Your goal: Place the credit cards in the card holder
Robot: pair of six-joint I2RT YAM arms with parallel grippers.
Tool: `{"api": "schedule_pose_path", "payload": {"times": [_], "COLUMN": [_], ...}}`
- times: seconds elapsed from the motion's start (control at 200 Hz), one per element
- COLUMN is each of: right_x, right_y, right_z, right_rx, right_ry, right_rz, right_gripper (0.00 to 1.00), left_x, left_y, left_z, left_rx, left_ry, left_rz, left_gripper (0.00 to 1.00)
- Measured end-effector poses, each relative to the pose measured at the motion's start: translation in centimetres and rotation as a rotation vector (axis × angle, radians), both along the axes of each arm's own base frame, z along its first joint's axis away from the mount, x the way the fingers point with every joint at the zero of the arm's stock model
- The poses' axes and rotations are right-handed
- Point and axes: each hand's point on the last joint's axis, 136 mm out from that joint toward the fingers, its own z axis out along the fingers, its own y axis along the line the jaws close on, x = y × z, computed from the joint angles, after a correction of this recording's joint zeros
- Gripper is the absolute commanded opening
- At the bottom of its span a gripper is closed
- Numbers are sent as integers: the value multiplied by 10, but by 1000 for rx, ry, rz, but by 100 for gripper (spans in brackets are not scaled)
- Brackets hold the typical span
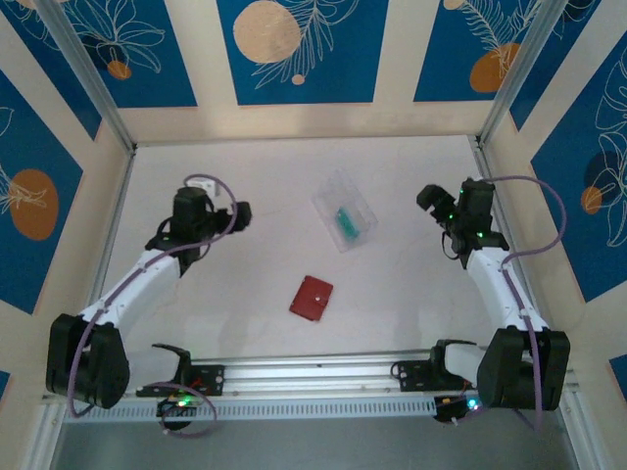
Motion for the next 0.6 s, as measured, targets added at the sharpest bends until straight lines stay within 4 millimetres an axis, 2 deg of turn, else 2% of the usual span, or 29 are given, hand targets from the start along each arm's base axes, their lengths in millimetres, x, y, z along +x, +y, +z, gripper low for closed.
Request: {"api": "schedule_pose_path", "payload": {"times": [0.1, 0.18, 0.3, 0.365, 0.425, 0.495, 0.6], "right_x": [-28, -54, -98, -120, -133, -142, -151], "right_y": [30, 70, 126, 151, 168, 185, 206], "right_z": [-26, -43, -72, -92, -109, -128, -151], "right_rx": [4, -12, -22, -21, -21, -20, -31], "right_ry": [147, 227, 345, 420, 486, 554, 637], "right_rz": [72, 194, 372, 457, 516, 563, 622], "right_gripper": [60, 42, 25, 17, 13, 8, 8], "left_x": [-25, -45, -67, -76, -84, -96, -109], "left_y": [-47, -81, -116, -128, -135, -139, -141], "left_z": [-16, -25, -45, -59, -76, -96, -115], "left_rx": [-24, -59, -102, -125, -148, -163, -180], "left_ry": [80, 134, 223, 279, 340, 404, 474], "left_rz": [-155, -264, -385, -427, -448, -468, -478], "left_gripper": [92, 86, 68, 58, 54, 46, 39]}}
